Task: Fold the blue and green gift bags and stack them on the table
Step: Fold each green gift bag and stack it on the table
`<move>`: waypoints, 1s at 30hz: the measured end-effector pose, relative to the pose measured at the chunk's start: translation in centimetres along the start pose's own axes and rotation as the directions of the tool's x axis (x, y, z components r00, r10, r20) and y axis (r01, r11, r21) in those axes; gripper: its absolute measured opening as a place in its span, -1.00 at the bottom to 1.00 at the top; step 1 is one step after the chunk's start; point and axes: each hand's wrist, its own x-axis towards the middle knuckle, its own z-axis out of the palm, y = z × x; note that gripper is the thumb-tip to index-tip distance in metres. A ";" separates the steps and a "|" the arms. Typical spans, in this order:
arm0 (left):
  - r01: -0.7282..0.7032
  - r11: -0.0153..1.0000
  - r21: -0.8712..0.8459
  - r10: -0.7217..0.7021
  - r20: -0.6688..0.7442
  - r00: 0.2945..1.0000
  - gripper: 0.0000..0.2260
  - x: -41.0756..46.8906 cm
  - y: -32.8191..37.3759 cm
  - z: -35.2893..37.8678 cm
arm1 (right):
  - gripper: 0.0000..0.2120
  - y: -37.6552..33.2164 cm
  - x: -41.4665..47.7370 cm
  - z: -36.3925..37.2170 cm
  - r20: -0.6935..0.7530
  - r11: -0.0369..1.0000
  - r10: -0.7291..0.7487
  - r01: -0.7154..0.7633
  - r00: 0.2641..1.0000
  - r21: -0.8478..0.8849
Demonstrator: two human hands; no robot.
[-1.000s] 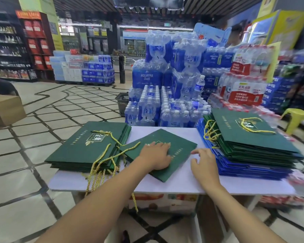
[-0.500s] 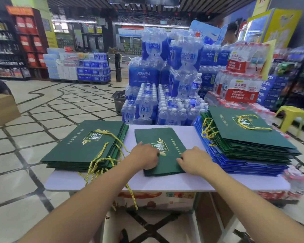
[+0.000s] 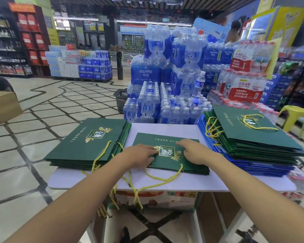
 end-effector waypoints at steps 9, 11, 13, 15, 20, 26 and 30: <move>0.077 0.993 0.092 -0.059 -0.185 0.981 -0.53 -0.2 1.0 2.3 | -0.83 -0.1 -3.8 0.0 -0.046 0.957 -0.271 0.264 0.961 -0.123; 0.083 0.994 0.070 -0.067 -0.208 0.976 -0.53 -0.2 1.2 2.5 | -0.97 0.0 -4.0 -0.1 -0.093 0.958 -0.284 0.278 0.954 -0.075; 0.095 0.994 0.052 -0.081 -0.223 0.971 -0.53 -0.3 1.3 2.7 | -0.88 -0.4 -4.2 0.1 -0.137 0.966 -0.222 0.236 0.965 0.102; 0.113 0.993 0.046 -0.099 -0.240 0.966 -0.54 -0.2 1.6 2.9 | -0.84 -0.9 -3.9 0.2 -0.166 0.929 -0.126 0.175 0.978 0.326; 0.156 0.987 0.049 -0.135 -0.291 0.947 -0.55 0.0 2.5 3.3 | -0.83 -3.7 -2.5 -2.6 -0.191 0.721 -0.055 0.171 0.980 0.672; 0.162 0.986 0.026 -0.146 -0.317 0.937 -0.53 -0.1 2.5 3.6 | -0.75 -7.0 -1.6 -6.7 -0.222 0.641 -0.084 0.223 0.971 0.734; 0.160 0.987 0.011 -0.147 -0.331 0.932 -0.54 -0.3 2.5 3.7 | -0.75 -8.5 -0.8 -8.6 -0.233 0.587 -0.092 0.242 0.968 0.773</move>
